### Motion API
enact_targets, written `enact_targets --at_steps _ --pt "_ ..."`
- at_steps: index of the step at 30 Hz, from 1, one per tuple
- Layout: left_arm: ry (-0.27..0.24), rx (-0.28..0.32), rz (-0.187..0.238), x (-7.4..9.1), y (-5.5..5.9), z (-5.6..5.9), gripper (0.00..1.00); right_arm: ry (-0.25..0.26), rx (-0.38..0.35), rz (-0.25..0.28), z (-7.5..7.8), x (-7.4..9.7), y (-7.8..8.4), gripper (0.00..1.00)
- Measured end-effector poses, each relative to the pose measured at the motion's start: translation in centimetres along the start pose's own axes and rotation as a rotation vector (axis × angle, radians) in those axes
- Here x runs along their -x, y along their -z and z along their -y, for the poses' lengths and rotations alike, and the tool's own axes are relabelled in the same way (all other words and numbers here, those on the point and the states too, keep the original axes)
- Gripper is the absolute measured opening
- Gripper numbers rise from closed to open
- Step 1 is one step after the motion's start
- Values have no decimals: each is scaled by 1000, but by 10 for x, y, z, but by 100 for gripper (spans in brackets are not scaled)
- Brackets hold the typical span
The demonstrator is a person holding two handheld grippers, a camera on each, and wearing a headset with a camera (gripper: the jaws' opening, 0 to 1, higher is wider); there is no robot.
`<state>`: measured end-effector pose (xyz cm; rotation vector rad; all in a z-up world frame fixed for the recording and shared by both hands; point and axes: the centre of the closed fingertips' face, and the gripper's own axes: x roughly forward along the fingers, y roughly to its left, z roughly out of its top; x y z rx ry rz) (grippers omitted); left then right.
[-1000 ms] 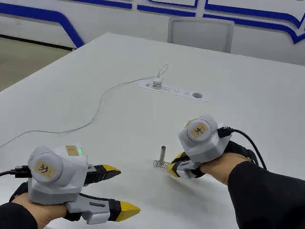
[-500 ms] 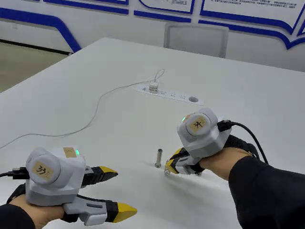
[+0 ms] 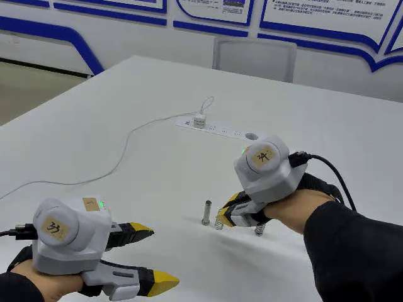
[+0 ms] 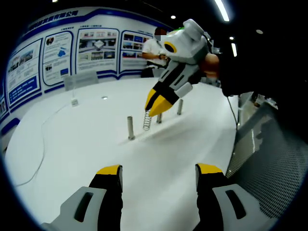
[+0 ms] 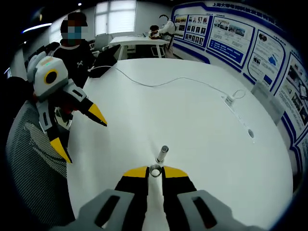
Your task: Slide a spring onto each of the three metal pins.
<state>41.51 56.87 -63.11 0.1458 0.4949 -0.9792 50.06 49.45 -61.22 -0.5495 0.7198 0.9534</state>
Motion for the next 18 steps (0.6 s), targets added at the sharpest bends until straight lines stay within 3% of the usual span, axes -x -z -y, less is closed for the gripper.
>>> enact_targets --at_steps 9,18 --pt "1 -2 4 0 -1 0 63 21 -10 40 8 21 -20 12" --pt "-1 -1 8 1 -2 0 63 19 -7 68 12 22 -40 12"
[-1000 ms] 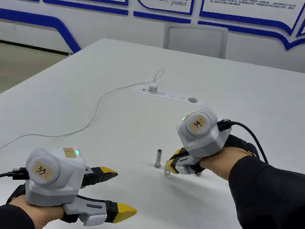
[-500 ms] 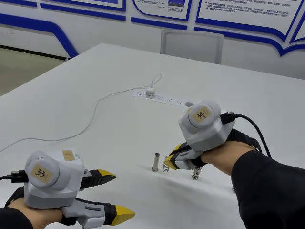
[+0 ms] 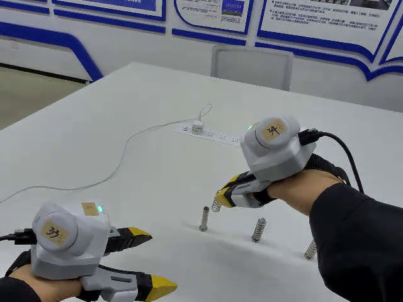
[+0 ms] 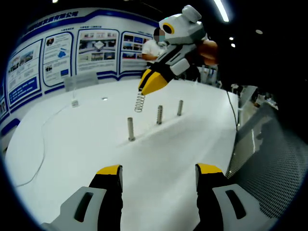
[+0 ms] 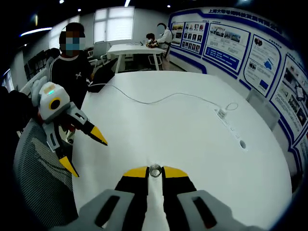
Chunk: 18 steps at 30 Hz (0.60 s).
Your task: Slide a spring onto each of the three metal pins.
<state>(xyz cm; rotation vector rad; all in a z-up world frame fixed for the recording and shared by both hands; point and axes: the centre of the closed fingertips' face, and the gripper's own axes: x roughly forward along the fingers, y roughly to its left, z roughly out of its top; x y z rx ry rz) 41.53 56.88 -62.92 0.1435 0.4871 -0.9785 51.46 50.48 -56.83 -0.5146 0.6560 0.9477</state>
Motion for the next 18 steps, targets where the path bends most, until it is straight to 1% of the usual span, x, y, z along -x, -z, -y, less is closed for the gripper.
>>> enact_targets --at_steps 10,18 --pt "0 3 4 0 0 0 63 -14 -12 -16 4 -14 -1 12" --pt "2 6 10 0 -1 0 63 -27 -18 -30 2 -20 -1 12"
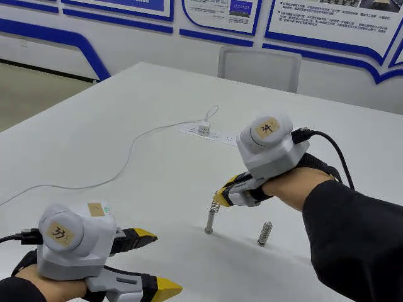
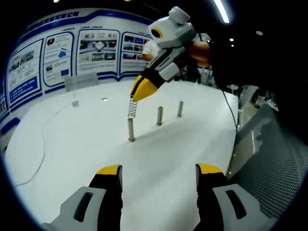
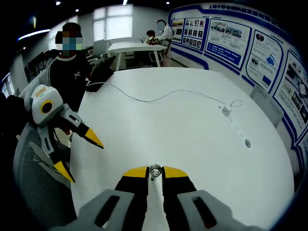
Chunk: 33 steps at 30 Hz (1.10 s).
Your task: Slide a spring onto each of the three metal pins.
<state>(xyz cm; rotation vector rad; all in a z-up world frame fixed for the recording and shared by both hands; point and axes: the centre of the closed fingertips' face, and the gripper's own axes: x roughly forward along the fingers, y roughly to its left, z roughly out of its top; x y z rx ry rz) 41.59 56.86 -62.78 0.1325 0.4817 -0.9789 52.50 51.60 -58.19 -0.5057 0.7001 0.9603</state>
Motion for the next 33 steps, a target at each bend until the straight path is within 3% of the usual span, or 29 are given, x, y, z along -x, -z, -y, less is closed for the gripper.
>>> enact_targets --at_steps 12,33 --pt "3 3 10 0 -2 1 63 -7 -4 -19 0 -7 2 12" --pt "13 8 12 -1 -2 4 64 -22 -28 -72 0 -32 21 12"
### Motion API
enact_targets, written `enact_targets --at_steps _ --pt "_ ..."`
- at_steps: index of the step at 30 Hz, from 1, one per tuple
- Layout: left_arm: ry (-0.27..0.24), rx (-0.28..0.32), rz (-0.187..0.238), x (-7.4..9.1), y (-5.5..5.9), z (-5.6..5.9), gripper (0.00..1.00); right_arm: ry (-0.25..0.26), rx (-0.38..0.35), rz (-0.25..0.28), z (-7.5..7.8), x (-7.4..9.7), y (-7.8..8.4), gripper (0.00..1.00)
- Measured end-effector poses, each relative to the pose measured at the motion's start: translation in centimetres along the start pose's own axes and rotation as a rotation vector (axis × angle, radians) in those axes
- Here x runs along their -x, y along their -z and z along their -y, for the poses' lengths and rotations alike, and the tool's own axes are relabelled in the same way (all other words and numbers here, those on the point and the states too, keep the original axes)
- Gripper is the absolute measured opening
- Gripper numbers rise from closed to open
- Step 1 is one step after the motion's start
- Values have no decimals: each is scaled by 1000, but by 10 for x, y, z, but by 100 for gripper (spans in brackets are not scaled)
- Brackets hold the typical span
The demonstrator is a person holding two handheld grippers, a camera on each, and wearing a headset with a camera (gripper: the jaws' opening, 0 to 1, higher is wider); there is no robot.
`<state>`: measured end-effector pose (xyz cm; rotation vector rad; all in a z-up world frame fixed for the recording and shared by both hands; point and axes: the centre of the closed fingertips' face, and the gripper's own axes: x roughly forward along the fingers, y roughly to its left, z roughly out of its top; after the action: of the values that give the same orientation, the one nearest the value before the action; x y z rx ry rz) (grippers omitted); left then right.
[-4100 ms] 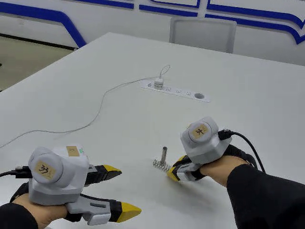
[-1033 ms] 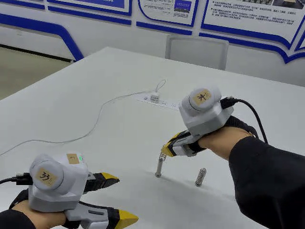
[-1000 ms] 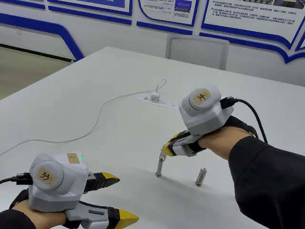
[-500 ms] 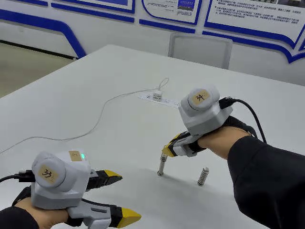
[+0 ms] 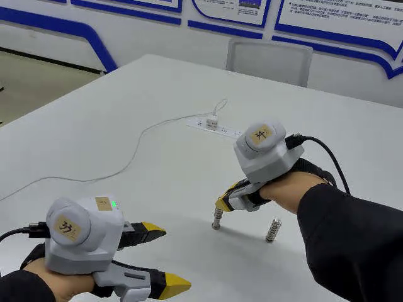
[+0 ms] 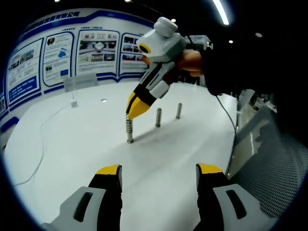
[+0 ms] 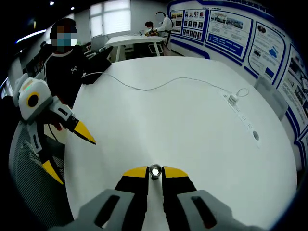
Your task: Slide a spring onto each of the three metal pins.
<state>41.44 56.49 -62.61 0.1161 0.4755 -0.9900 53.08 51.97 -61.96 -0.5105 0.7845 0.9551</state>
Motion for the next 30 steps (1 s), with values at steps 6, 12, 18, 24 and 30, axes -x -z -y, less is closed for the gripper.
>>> enact_targets --at_steps 6,12,18,24,30 --pt "2 4 -1 0 0 0 64 -8 -12 -9 0 -8 8 12" --pt "5 6 -6 -1 2 0 64 -11 -19 -13 -2 -14 13 12" --pt "6 7 -9 0 3 1 64 -15 -23 -18 -4 -18 19 12" --pt "12 4 -13 -1 4 1 64 -1 -27 7 -4 -10 21 15" --pt "15 -2 -12 -1 3 2 64 31 -29 58 -5 13 22 17"
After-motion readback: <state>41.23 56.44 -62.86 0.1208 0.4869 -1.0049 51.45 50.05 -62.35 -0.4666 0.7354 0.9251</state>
